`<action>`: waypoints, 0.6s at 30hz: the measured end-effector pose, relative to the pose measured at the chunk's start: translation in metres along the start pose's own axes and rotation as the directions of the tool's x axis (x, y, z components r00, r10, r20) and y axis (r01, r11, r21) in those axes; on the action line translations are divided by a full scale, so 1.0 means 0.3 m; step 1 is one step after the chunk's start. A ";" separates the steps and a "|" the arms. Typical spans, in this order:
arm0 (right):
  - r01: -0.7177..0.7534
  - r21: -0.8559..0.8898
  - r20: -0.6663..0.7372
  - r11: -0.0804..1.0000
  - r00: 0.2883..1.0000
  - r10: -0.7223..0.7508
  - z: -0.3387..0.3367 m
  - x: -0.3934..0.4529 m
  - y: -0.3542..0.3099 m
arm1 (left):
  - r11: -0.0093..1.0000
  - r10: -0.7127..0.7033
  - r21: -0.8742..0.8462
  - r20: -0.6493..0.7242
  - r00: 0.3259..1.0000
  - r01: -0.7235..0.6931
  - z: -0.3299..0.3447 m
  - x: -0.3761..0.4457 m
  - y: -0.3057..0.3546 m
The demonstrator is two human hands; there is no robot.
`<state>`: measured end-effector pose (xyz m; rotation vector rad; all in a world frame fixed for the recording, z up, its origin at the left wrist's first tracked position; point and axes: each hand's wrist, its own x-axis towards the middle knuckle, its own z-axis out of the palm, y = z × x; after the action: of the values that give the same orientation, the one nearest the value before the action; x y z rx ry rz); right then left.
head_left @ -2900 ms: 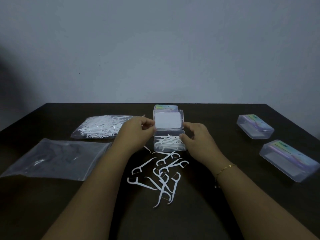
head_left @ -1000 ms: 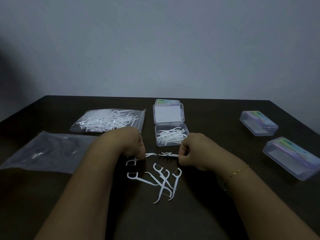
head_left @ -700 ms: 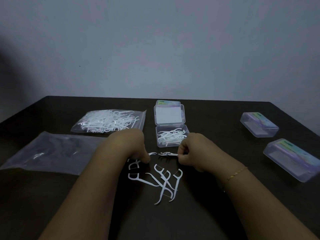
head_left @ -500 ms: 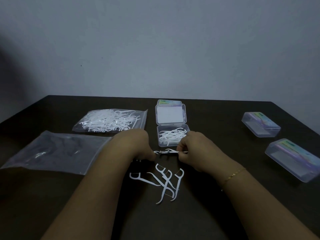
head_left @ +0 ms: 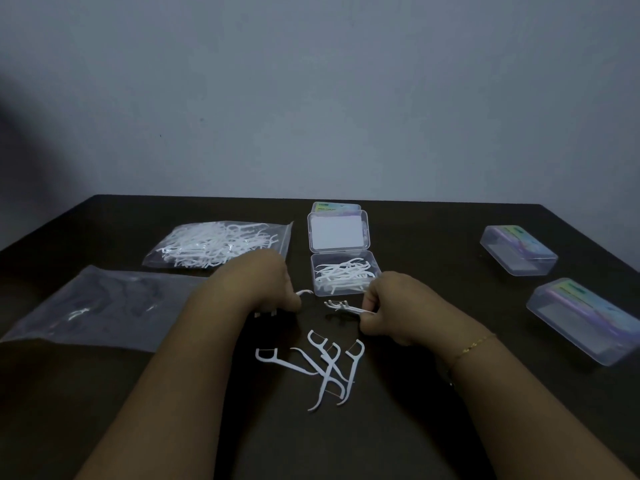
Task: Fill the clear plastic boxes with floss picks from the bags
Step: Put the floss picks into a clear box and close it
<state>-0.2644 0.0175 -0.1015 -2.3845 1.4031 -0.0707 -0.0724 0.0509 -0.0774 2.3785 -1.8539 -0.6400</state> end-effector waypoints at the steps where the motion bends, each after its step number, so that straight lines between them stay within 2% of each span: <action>1: -0.007 0.001 0.008 1.000 1.000 0.007 -0.001 0.001 -0.001 | 0.999 -0.002 -0.040 -0.025 1.000 0.001 -0.007 -0.002 -0.005; 5: -0.018 -0.005 0.023 1.000 1.000 0.018 -0.004 -0.003 -0.001 | 0.977 0.028 -0.198 -0.223 0.974 -0.073 -0.020 -0.001 -0.020; 10: 0.004 -0.017 0.014 1.000 1.000 -0.004 -0.007 -0.006 -0.005 | 0.886 0.132 -0.303 -0.560 0.818 -0.350 0.040 0.017 0.062; 14: 0.026 -0.016 0.002 1.000 1.000 -0.026 -0.007 -0.005 -0.005 | 0.881 0.249 -0.201 -0.572 0.782 -0.427 0.105 0.052 0.096; 18: 0.051 0.029 -0.041 0.998 0.998 -0.050 -0.011 -0.012 0.000 | 0.915 0.215 -0.172 -0.557 0.802 -0.365 0.107 0.080 0.066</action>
<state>-0.2670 0.0196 -0.0978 -2.4068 1.3502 -0.1534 -0.0972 0.0295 -0.1076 1.7898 -1.6931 -0.1599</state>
